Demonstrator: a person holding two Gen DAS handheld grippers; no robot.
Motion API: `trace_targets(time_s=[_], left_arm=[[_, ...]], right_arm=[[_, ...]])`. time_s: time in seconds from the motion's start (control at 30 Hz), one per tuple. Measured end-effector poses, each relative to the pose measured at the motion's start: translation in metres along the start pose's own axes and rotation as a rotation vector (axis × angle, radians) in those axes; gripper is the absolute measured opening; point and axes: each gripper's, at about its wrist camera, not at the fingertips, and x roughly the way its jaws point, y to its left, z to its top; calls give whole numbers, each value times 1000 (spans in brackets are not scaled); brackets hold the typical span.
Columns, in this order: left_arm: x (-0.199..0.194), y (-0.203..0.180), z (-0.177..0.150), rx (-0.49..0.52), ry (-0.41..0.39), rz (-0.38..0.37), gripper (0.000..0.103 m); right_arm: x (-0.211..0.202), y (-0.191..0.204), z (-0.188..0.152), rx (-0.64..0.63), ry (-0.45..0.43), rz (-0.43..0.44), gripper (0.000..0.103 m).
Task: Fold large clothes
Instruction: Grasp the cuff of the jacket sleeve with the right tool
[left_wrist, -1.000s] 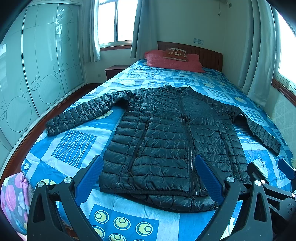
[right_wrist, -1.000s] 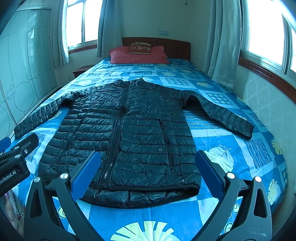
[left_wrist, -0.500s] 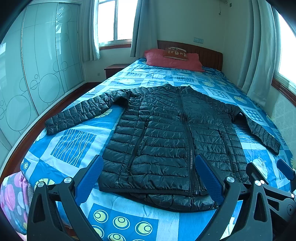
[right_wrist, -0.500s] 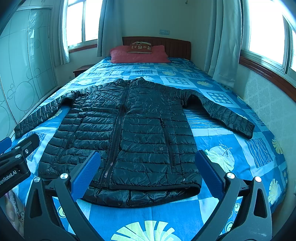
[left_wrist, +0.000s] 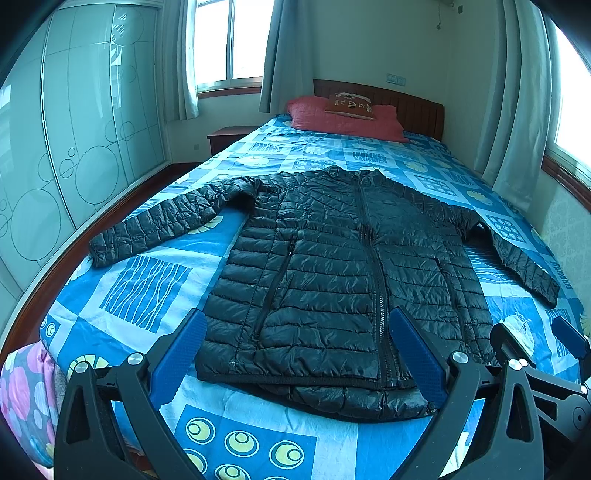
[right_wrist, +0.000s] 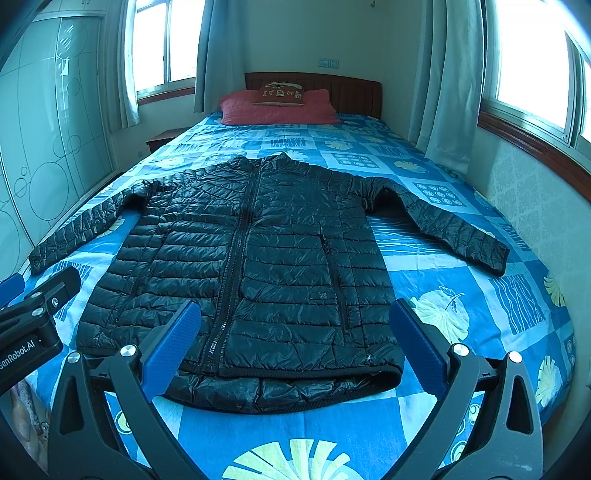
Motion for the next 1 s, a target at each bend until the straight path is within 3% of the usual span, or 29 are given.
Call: trace_targets(time_s=[0.2,0.4,0.47,0.5,0.53,0.6,0.8,1.0], left_arm=[[11,9,3,-23,2,-6,98],[59,56,12,-142,47,41,98],[86,86,12,-215,82,90,98],[99,101,11,-245,90,127,98],[108,114,10,-266,96,157,98],[128,137,6,-307,115,223,98],[177,203,-11,-429,174,369,98],[202,221,-18,-462,192,429,98]], right_arm=[[12,-20,6,62,-6,18,101],[60,-115,17,350,7,20,101],[84,-167,13,498,13,1,100],[95,-190,10,565,13,-10,91],[105,-211,7,624,15,-16,75],[130,-253,-1,739,29,-33,68],[193,-360,-39,1068,-11,-37,67],[237,-412,-45,1159,-98,-63,67]])
